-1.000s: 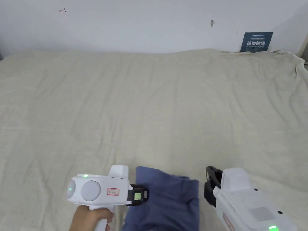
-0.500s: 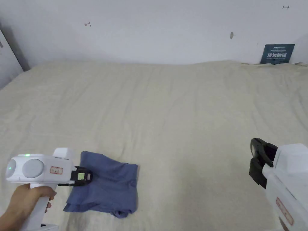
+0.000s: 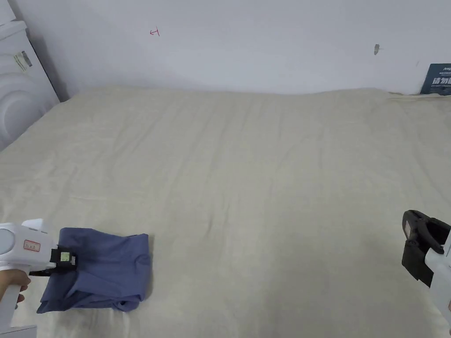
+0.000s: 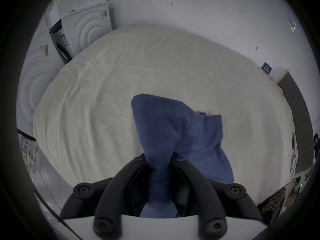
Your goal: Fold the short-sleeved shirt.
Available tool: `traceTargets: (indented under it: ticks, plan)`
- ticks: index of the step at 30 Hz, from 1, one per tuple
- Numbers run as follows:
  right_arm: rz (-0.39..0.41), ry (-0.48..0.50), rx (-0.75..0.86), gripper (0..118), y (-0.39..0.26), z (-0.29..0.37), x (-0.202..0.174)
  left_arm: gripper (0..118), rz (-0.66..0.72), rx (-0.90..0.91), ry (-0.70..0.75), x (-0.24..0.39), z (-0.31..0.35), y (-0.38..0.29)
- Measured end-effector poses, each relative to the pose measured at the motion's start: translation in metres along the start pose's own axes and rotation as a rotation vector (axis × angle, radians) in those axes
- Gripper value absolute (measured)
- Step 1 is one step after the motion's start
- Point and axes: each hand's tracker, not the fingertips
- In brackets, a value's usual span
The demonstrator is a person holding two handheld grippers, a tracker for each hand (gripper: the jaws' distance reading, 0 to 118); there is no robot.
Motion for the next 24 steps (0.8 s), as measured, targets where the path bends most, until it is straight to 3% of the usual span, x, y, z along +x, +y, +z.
traceTargets:
  ticks: [6, 8, 10, 12, 15, 22, 24]
  plan:
    - [-0.006, 0.016, -0.024, 0, 0.001, 0.013, 0.006, 25, 0.071, -0.041, 0.049, -0.001, -0.025, -0.01]
    - [-0.009, 0.02, -0.028, 0, 0.005, 0.022, 0.011, 47, 0.088, -0.033, 0.089, 0.002, -0.026, -0.011]
    - [-0.008, 0.02, -0.029, 0, 0.006, 0.027, 0.014, 76, 0.079, -0.015, 0.143, 0.004, -0.026, -0.011]
    - [-0.011, 0.021, -0.029, 0, 0.01, 0.03, 0.016, 80, 0.093, 0.042, 0.186, 0.007, -0.017, -0.012]
    - [-0.013, 0.018, -0.018, 0, 0.014, 0.033, 0.016, 116, 0.128, 0.125, 0.183, 0.013, 0.001, -0.012]
    - [0.001, 0.0, 0.011, 0, 0.019, 0.037, 0.018, 117, 0.151, 0.472, 0.099, 0.054, 0.081, -0.018]
    - [0.003, -0.012, 0.022, 0, 0.022, -0.003, 0.009, 117, 0.144, 0.595, 0.07, 0.07, 0.107, -0.022]
